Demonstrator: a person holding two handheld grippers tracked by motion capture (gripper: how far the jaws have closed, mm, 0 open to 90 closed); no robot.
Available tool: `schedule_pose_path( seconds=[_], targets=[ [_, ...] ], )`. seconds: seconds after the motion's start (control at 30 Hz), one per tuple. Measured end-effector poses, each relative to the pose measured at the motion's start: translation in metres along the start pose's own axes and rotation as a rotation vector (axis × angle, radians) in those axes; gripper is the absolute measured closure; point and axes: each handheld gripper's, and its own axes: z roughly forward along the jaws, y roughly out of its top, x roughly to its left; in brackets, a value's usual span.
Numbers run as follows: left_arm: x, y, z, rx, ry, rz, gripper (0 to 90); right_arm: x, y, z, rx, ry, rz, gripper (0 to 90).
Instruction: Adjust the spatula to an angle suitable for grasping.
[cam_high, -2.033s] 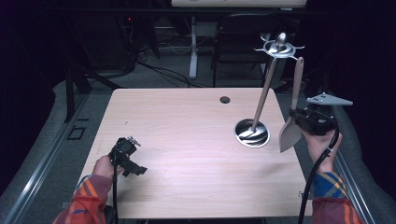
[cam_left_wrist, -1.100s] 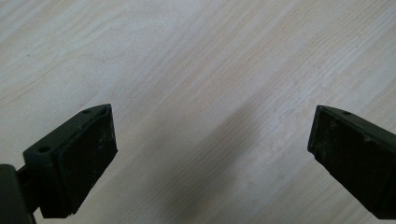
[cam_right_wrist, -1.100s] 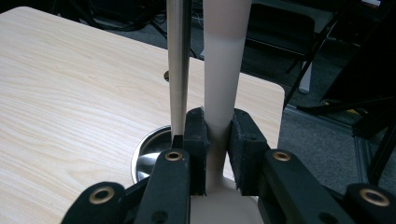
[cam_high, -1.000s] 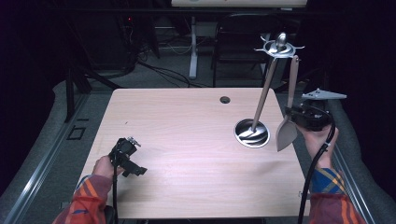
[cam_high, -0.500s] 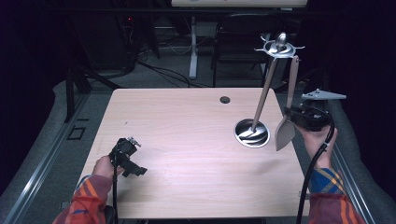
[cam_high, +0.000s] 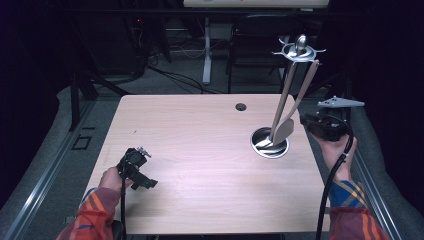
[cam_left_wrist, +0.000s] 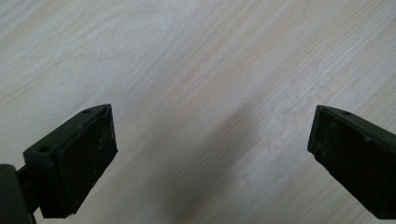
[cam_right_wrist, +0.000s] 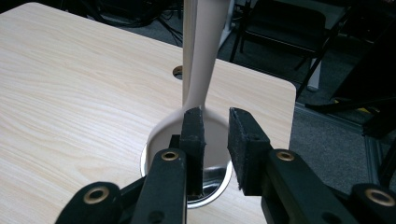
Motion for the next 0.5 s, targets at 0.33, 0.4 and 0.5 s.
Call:
schedule_pose_path(
  seconds=[0.33, 0.4, 0.5],
  targets=[
    [0.0009, 0.0002, 0.0003, 0.002, 0.000, 0.003, 1.3, 0.0013, -0.0004, -0.0001, 0.008, 0.002, -0.007, 74.6],
    [0.0014, 0.0004, 0.0009, 0.002, -0.004, -0.002, 1.2, 0.0023, 0.0000, -0.0003, 0.011, 0.003, -0.011, 74.2],
    [0.0018, 0.0004, 0.0013, -0.004, -0.003, -0.003, 1.3, 0.0039, 0.0004, 0.0001, 0.020, 0.003, -0.016, 73.7]
  ],
)
